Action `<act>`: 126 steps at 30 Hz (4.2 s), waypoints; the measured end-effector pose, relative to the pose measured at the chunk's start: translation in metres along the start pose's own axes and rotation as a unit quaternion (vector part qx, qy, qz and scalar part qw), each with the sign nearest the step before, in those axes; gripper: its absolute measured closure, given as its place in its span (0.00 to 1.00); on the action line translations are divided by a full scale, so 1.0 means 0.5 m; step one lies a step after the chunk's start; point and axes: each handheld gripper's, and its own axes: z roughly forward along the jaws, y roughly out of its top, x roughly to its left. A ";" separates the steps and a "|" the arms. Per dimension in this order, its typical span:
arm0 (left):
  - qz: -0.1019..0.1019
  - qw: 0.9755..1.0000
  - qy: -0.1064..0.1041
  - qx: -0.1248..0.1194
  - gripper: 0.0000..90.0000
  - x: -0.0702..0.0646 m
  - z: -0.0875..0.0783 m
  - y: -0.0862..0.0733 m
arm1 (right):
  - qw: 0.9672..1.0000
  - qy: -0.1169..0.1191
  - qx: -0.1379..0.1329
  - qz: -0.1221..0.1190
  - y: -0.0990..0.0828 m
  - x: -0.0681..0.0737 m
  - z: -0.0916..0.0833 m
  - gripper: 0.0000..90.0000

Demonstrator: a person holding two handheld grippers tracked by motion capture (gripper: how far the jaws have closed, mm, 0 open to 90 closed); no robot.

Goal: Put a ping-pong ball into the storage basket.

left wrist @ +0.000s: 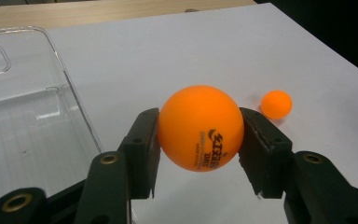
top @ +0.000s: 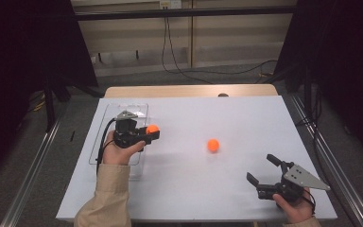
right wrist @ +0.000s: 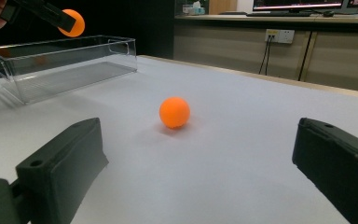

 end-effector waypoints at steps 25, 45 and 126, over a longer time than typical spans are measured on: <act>0.005 1.000 0.012 -0.004 0.56 0.013 -0.014 0.000 | 1.000 0.003 0.001 0.000 -0.001 0.001 0.001 0.02; 0.007 1.000 0.024 -0.010 0.56 0.022 -0.028 0.002 | 1.000 0.006 0.003 0.000 -0.002 0.001 0.002 0.02; -0.010 0.997 0.079 -0.015 0.56 0.083 -0.059 -0.016 | 1.000 0.006 0.001 -0.001 -0.001 0.000 0.001 0.02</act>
